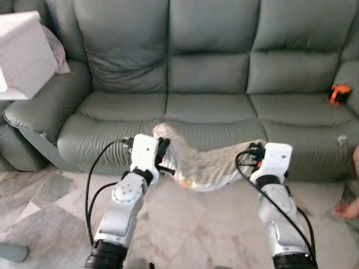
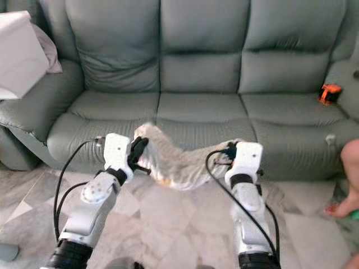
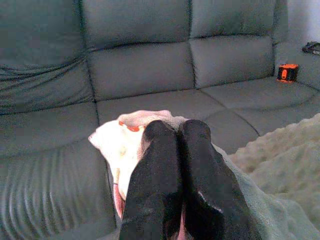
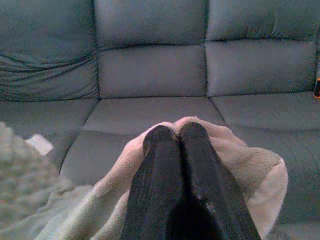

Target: Move the pillow to the sofa

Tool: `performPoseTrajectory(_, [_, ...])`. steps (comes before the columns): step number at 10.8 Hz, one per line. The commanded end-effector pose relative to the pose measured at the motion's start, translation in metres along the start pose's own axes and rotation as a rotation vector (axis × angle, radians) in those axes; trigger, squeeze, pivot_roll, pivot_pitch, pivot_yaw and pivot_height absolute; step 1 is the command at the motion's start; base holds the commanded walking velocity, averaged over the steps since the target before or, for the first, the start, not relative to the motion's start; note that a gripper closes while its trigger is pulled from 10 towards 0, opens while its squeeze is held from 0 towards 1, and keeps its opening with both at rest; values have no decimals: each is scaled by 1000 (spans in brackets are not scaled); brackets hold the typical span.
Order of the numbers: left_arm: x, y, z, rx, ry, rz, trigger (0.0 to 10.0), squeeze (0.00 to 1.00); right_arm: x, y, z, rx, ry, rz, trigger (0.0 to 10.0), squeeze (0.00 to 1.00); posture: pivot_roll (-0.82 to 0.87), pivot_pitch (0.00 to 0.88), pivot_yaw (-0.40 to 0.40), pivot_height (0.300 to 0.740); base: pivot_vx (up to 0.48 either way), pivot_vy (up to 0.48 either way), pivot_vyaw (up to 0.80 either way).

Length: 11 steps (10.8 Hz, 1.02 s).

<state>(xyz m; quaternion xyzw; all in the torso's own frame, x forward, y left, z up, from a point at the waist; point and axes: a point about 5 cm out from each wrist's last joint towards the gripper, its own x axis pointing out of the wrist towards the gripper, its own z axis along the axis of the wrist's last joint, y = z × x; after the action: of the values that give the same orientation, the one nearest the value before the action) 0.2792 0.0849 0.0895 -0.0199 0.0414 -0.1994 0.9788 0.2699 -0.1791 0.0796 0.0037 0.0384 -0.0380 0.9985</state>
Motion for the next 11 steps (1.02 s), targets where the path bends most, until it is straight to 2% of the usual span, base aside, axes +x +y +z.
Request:
performPoseTrajectory(1, [3, -4, 5, 13, -13, -14, 10000, 0, 3, 1, 8, 0, -23, 12, 10000, 0, -35, 0, 11, 740, 0, -259, 0])
performPoseTrajectory(3, [3, -4, 4, 15, -10, -12, 10000, 0, 4, 2, 8, 3, -25, 13, 10000, 0, -32, 0, 8, 740, 0, -272, 0])
performPoseTrajectory(8, [-8, 17, -3, 29, 24, 66, 10000, 0, -6, -1, 0, -7, -7, 24, 10000, 0, -22, 0, 10, 740, 0, -258, 0])
performPoseTrajectory(9, [-13, 20, -4, 31, 33, 85, 10000, 0, -10, -1, -2, -9, -5, 33, 10000, 0, -19, 0, 13, 740, 0, 0, 0])
performPoseTrajectory(11, [-33, 32, -3, 32, 42, 147, 10000, 0, -30, -1, 0, -47, -26, 71, 10000, 0, -11, 0, 11, 740, 0, 0, 0])
